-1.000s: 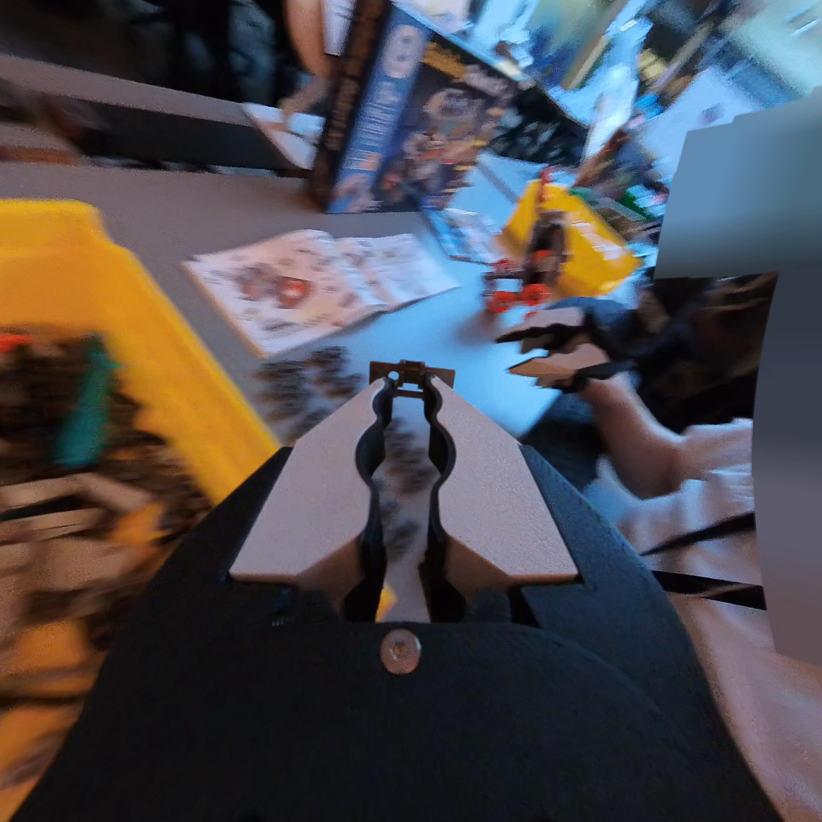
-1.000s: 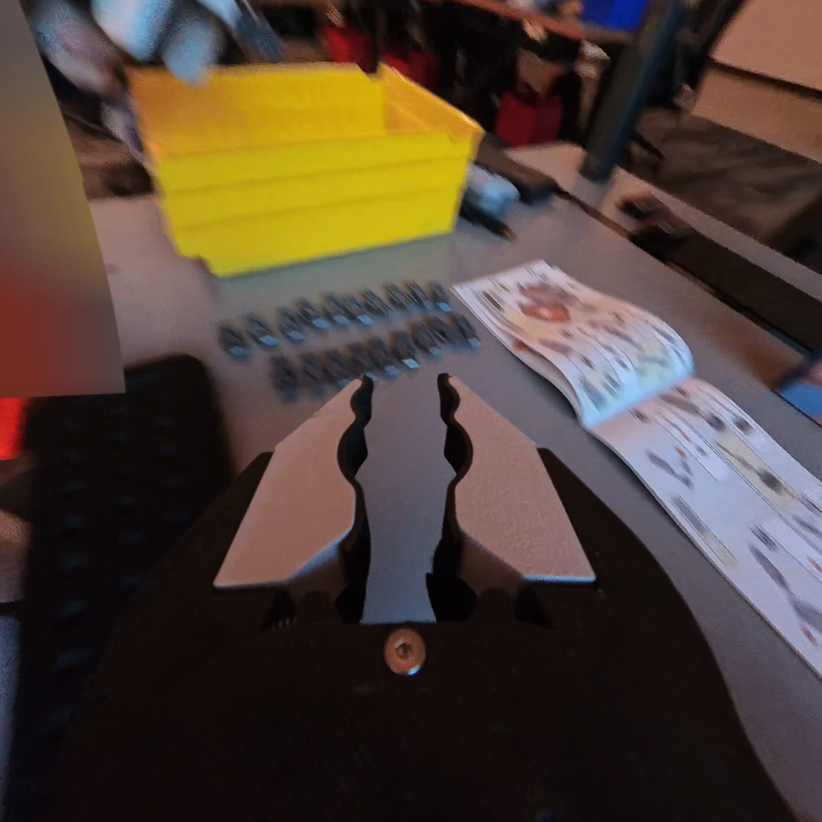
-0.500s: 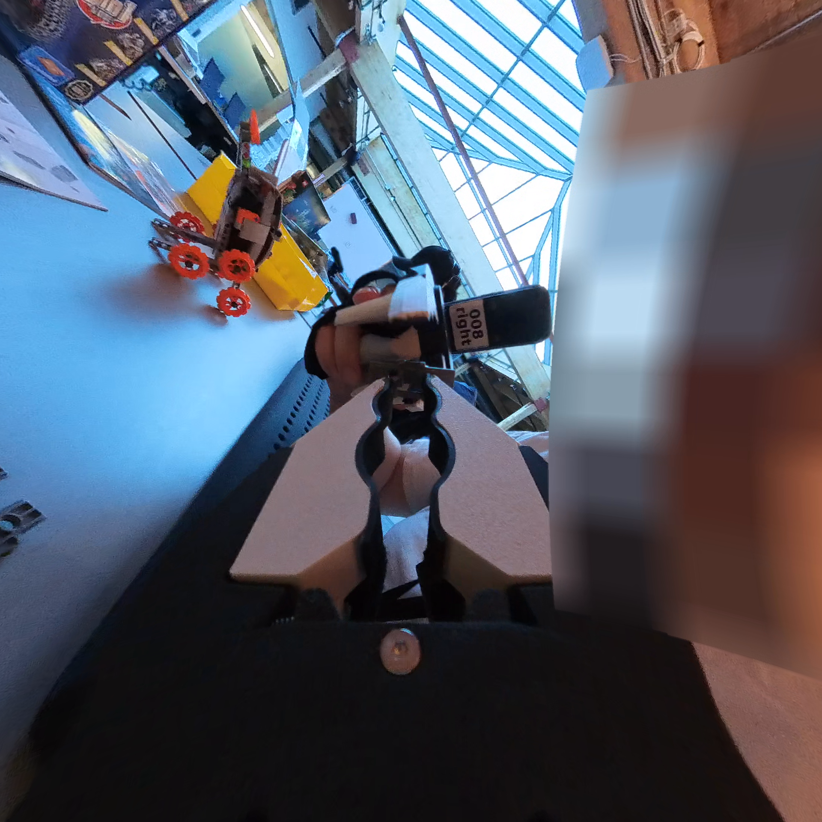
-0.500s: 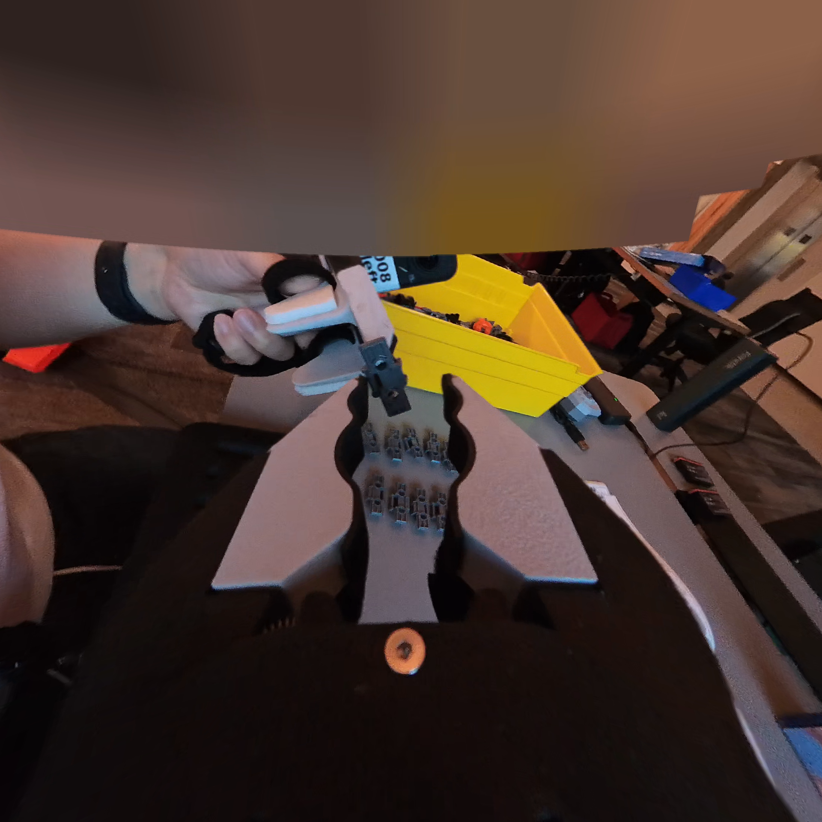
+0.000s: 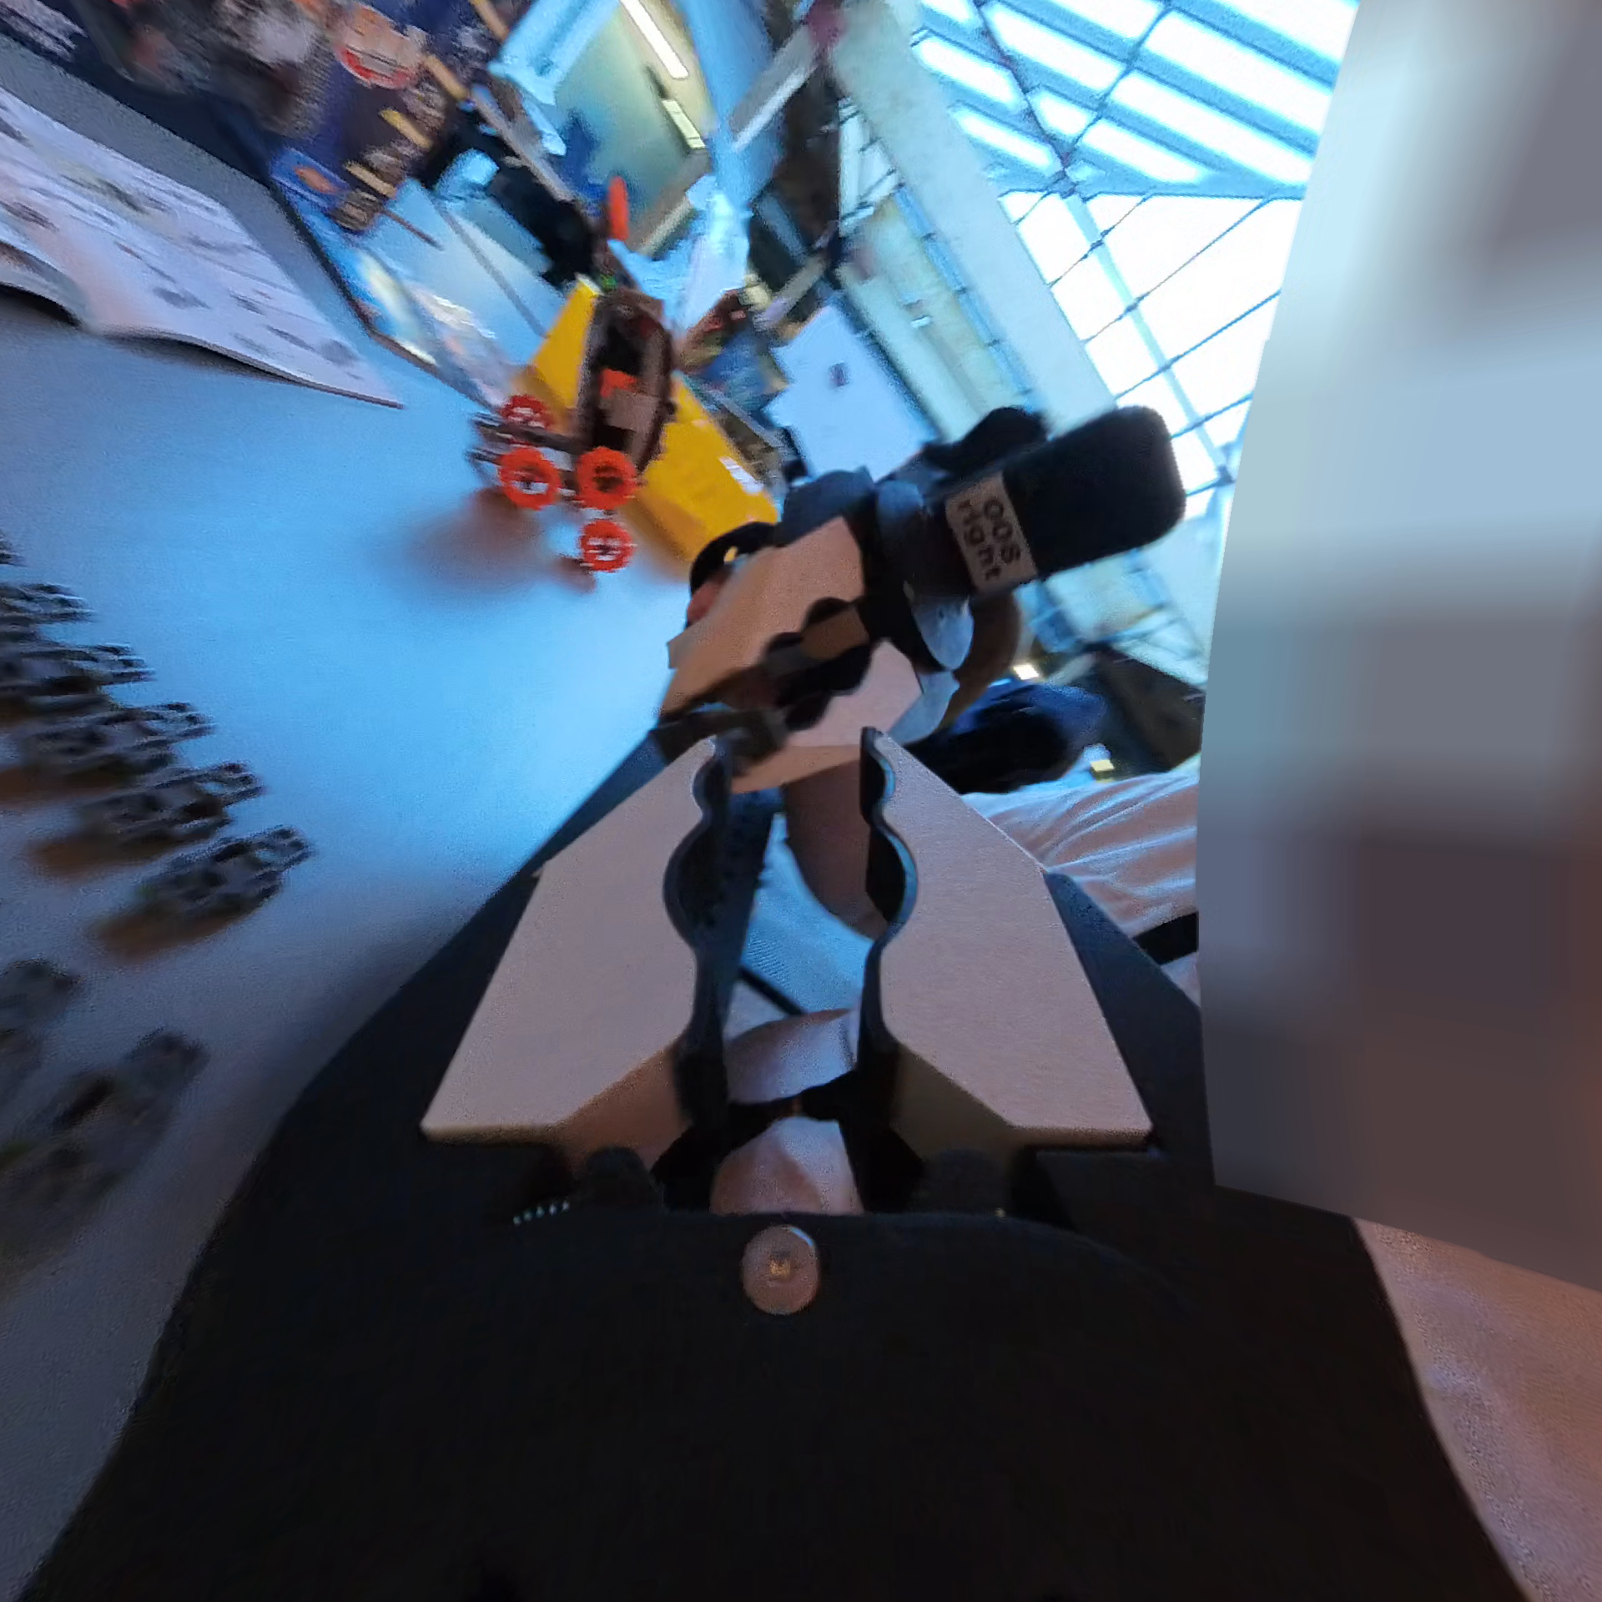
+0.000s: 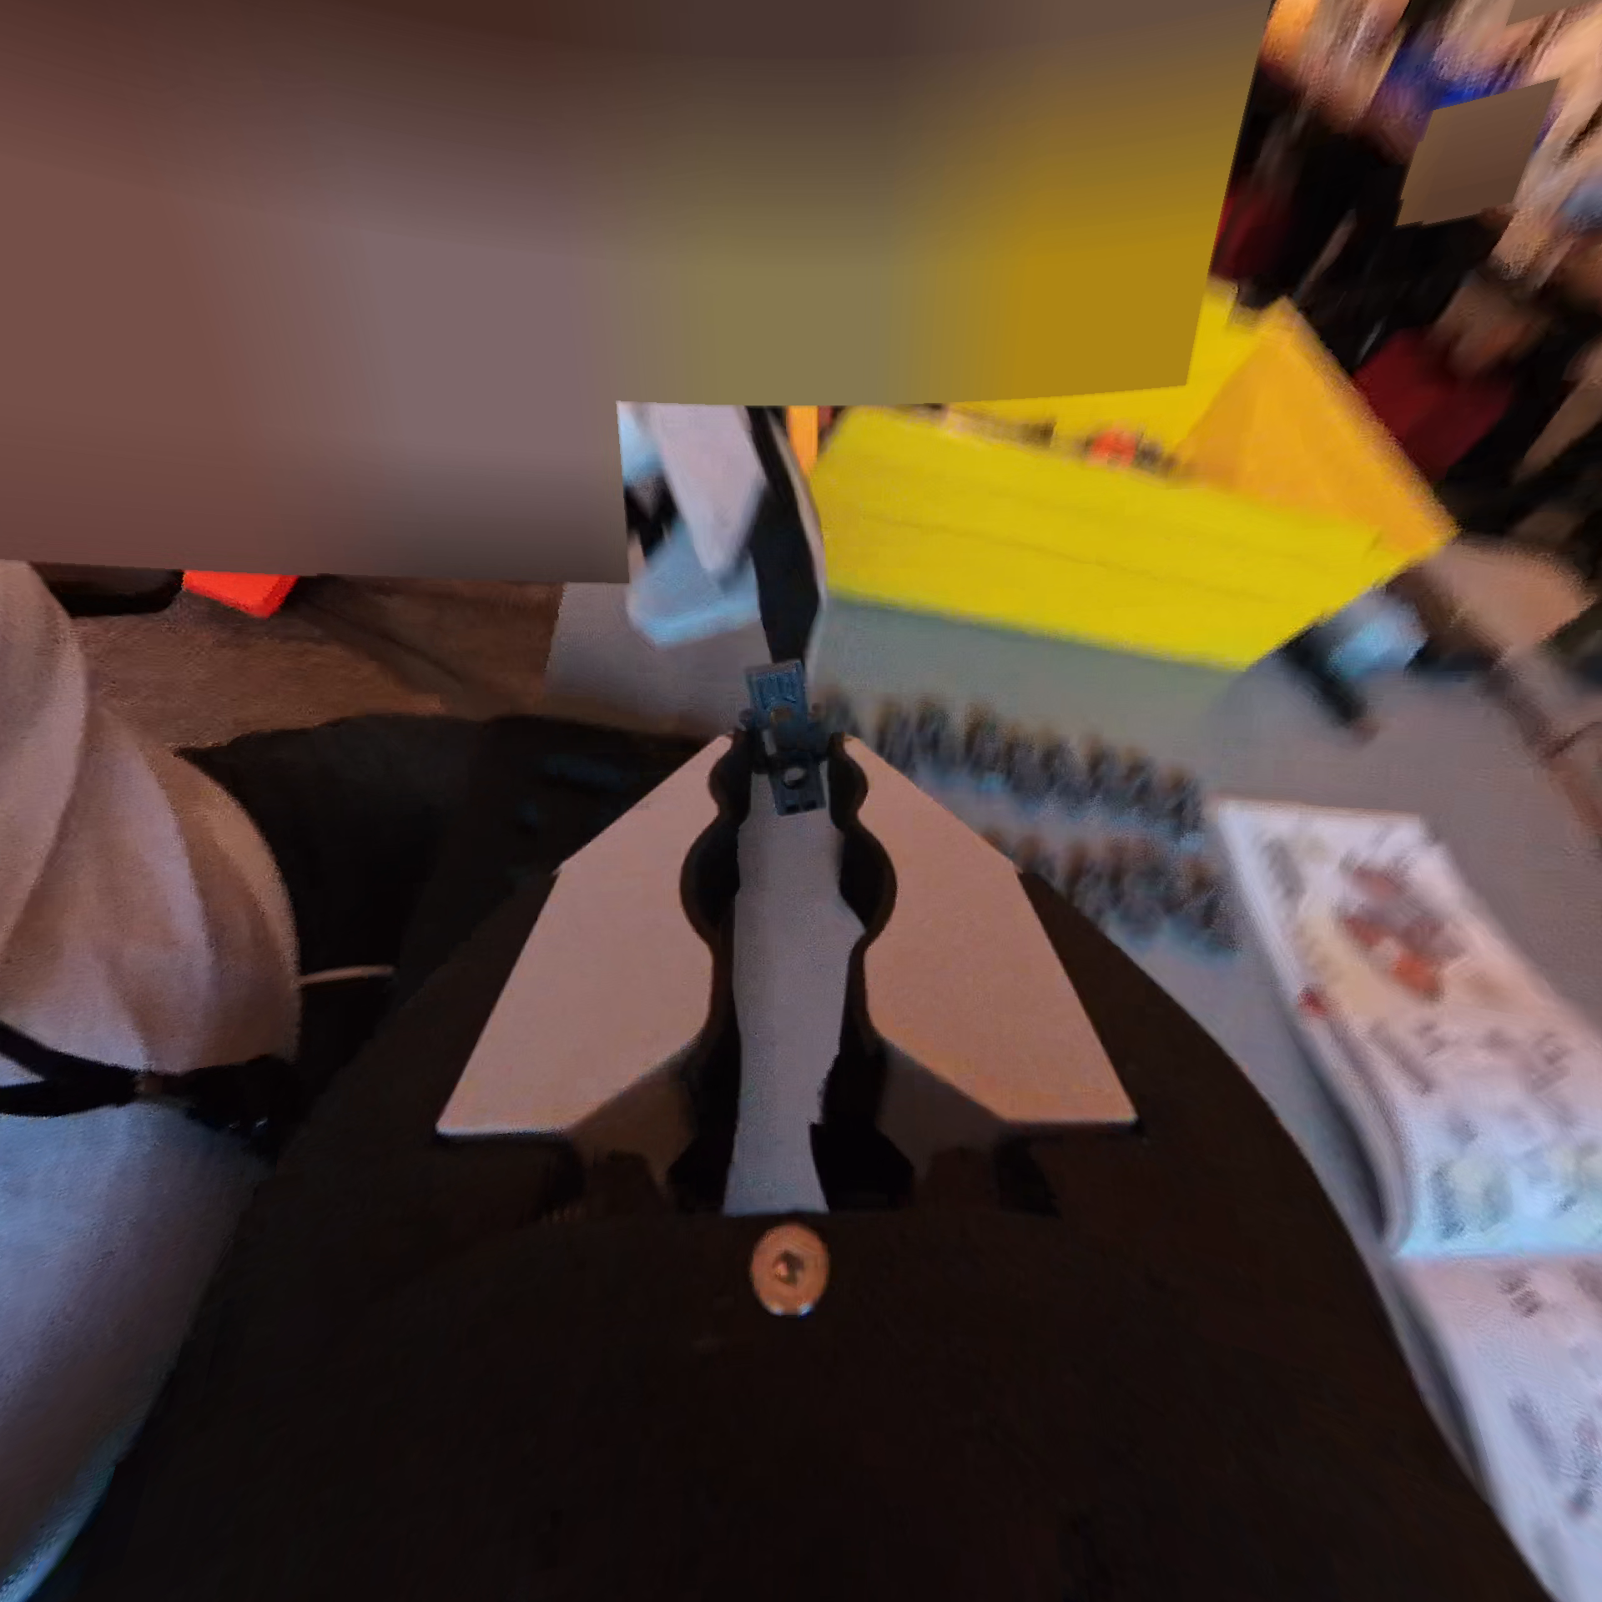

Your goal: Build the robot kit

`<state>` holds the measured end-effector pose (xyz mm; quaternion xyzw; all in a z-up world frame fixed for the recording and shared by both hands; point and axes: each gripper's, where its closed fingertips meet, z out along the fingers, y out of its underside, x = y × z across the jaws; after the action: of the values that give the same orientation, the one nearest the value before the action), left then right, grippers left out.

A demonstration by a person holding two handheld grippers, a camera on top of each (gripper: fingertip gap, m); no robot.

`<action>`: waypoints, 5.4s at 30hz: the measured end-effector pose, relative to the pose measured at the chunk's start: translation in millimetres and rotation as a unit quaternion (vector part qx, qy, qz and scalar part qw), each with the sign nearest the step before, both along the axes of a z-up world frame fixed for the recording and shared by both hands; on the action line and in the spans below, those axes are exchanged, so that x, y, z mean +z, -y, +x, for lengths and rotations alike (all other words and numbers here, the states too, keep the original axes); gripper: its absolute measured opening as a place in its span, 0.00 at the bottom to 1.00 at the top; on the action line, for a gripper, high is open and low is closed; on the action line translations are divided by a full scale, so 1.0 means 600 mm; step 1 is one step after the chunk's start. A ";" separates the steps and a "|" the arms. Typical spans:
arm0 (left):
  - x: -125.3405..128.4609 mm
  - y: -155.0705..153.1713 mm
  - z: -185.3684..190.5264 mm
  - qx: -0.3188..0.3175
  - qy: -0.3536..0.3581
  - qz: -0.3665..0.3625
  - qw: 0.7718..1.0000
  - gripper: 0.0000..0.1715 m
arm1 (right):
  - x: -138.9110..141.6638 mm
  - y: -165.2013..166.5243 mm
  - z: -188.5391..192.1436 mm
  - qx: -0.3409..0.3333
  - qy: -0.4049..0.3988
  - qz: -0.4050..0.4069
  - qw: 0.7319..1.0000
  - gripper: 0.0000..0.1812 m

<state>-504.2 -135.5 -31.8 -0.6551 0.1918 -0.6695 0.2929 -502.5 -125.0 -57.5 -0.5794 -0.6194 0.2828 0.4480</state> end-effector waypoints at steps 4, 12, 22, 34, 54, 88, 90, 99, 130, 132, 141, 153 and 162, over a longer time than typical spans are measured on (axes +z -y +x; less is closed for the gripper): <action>0.000 -0.008 -0.061 0.087 -0.096 0.063 0.990 0.13 | -0.106 -0.027 -0.009 -0.063 0.146 -0.111 0.981 0.09; 0.042 0.017 -0.167 0.140 -0.113 0.096 0.979 0.10 | -0.179 -0.049 -0.030 -0.128 0.263 -0.122 0.948 0.10; 0.063 0.020 -0.216 0.166 -0.138 0.125 0.968 0.10 | -0.167 -0.051 -0.032 -0.125 0.233 -0.121 0.957 0.13; 0.066 0.013 -0.226 0.177 -0.136 0.127 0.966 0.09 | -0.160 -0.051 -0.041 0.010 0.218 -0.054 0.974 0.13; 0.063 0.019 -0.217 0.163 -0.141 0.125 0.969 0.10 | -0.154 -0.057 -0.017 -0.088 0.178 -0.130 0.971 0.04; 0.061 0.016 -0.218 0.169 -0.148 0.127 0.966 0.11 | -0.144 -0.187 0.017 -0.144 0.174 -0.105 0.968 0.01; 0.061 0.017 -0.215 0.165 -0.145 0.124 0.968 0.11 | -0.158 -0.189 0.020 -0.142 0.189 -0.105 0.966 0.01; 0.058 0.014 -0.217 0.167 -0.148 0.122 0.967 0.11 | -0.154 -0.216 0.024 -0.157 0.172 -0.119 0.965 0.01; 0.050 0.010 -0.220 0.169 -0.156 0.117 0.966 0.12 | -0.102 -0.217 -0.004 -0.128 0.122 -0.140 0.974 0.02; 0.050 0.010 -0.222 0.171 -0.160 0.120 0.965 0.12 | -0.084 -0.126 -0.033 -0.051 0.079 -0.172 0.981 0.02; 0.052 0.011 -0.221 0.167 -0.155 0.117 0.967 0.12 | -0.154 -0.062 -0.018 -0.019 0.167 -0.099 0.981 0.01; 0.061 0.017 -0.223 0.175 -0.157 0.129 0.963 0.12 | -0.124 -0.109 -0.006 -0.057 0.141 -0.091 0.984 0.00; 0.059 0.017 -0.223 0.175 -0.159 0.127 0.963 0.12 | -0.132 -0.136 0.005 -0.079 0.129 -0.116 0.982 0.00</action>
<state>-638.2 -145.6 3.9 -0.7337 0.2022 -0.4650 0.4522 -499.7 -43.5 -136.6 -0.7063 -0.5869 0.2394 0.3152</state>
